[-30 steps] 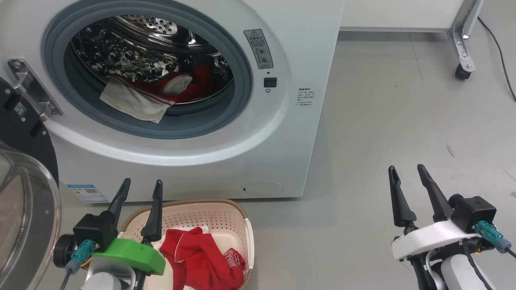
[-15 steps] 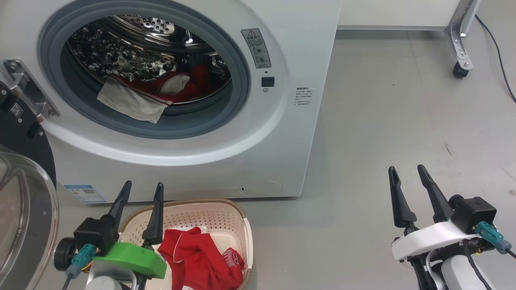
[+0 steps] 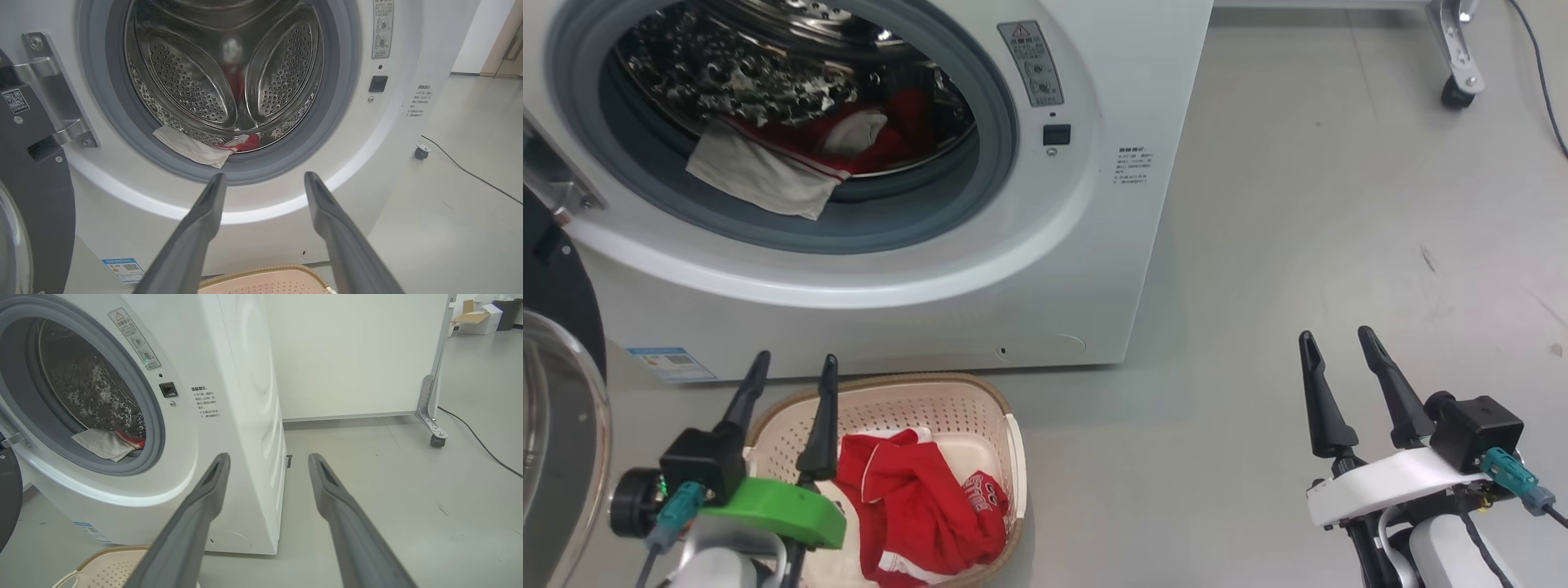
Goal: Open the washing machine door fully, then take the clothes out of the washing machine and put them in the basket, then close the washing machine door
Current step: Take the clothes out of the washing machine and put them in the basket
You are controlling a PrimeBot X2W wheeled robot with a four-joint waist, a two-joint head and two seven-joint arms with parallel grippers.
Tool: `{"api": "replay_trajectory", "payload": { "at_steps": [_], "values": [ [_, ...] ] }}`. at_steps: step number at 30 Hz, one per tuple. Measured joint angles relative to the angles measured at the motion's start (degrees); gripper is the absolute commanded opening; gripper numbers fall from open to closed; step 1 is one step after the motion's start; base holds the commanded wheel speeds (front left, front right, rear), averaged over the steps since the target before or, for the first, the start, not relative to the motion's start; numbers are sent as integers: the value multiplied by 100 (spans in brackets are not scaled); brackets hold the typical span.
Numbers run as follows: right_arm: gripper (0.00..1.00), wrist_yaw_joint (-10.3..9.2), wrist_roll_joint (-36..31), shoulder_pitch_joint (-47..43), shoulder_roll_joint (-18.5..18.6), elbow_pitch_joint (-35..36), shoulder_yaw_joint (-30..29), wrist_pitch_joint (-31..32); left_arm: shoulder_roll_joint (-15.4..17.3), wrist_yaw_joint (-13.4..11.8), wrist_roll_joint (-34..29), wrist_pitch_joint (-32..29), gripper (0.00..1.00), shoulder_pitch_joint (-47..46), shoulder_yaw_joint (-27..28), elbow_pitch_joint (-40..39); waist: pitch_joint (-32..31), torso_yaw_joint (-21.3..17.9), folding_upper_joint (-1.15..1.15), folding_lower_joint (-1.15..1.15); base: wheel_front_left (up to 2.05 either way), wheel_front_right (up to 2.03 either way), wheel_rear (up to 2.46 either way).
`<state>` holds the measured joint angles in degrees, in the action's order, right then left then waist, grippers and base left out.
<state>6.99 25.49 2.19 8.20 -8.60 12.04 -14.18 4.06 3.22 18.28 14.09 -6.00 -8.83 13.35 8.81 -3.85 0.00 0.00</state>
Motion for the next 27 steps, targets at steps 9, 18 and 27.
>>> {"api": "replay_trajectory", "payload": {
  "at_steps": [9, 18, 27],
  "values": [
    [100, 0, 0, 190, -62, 145, 194, 8, 457, -159, -490, -619, 100, -999, -15, -52, 647, -185, 0, 0, 0, 0, 0],
    [100, 0, 12, 615, -192, 189, 474, 8, 947, -299, -884, -1482, 100, -2139, 71, 286, 1267, -515, 0, 0, 0, 0, 0],
    [100, 0, 71, 894, -282, 97, 649, 8, 1594, -342, -1479, -2434, 100, -2937, -91, 1010, 1733, -1025, 0, 0, 0, 0, 0]
  ]
}}
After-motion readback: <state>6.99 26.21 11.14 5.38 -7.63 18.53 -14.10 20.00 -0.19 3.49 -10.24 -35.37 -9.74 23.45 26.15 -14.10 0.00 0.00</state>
